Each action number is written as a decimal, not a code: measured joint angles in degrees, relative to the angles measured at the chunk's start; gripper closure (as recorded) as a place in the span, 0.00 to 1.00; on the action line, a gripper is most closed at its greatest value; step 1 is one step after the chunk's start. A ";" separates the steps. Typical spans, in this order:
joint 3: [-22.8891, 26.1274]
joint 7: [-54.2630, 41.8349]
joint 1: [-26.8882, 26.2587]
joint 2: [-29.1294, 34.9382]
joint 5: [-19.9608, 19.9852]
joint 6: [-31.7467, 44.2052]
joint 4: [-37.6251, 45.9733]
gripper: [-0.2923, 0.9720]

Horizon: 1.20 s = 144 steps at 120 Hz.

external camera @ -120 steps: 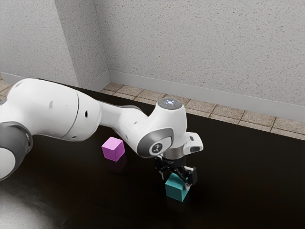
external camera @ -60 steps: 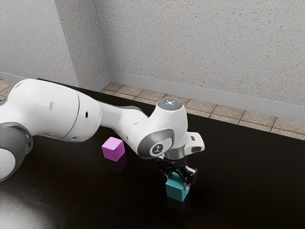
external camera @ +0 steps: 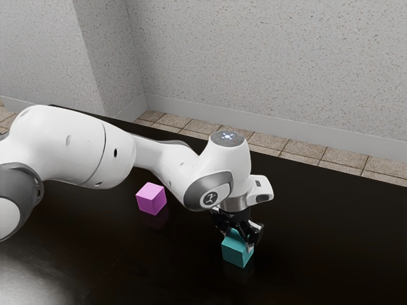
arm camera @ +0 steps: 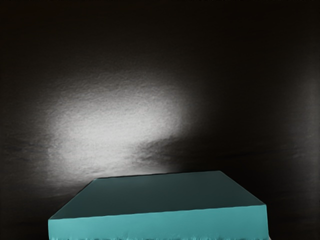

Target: Pick up the blue block with one arm, and put the blue block on the pink block with one arm

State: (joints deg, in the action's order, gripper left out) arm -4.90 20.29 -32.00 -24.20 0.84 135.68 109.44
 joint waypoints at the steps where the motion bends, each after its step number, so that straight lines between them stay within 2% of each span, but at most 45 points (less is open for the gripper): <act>1: 0.00 0.00 0.00 0.01 -0.01 -0.01 0.00 0.48; 20: 0.02 0.09 0.03 1.08 -0.18 -0.25 -0.07 0.48; 50: -0.32 -0.23 0.74 6.60 -1.26 -3.47 -1.14 0.49; 70: -3.71 -2.30 1.41 7.35 -1.12 -6.12 -2.45 0.49; 94: -4.23 -6.22 6.45 7.63 -0.91 -8.78 -4.42 0.49; 120: -4.09 -11.32 12.00 4.71 -0.86 -11.43 -9.14 0.49; 144: -4.08 -18.01 16.62 2.07 1.57 -16.00 -14.44 0.49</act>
State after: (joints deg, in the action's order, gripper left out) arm -8.98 2.28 -15.38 -22.12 2.41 119.69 95.00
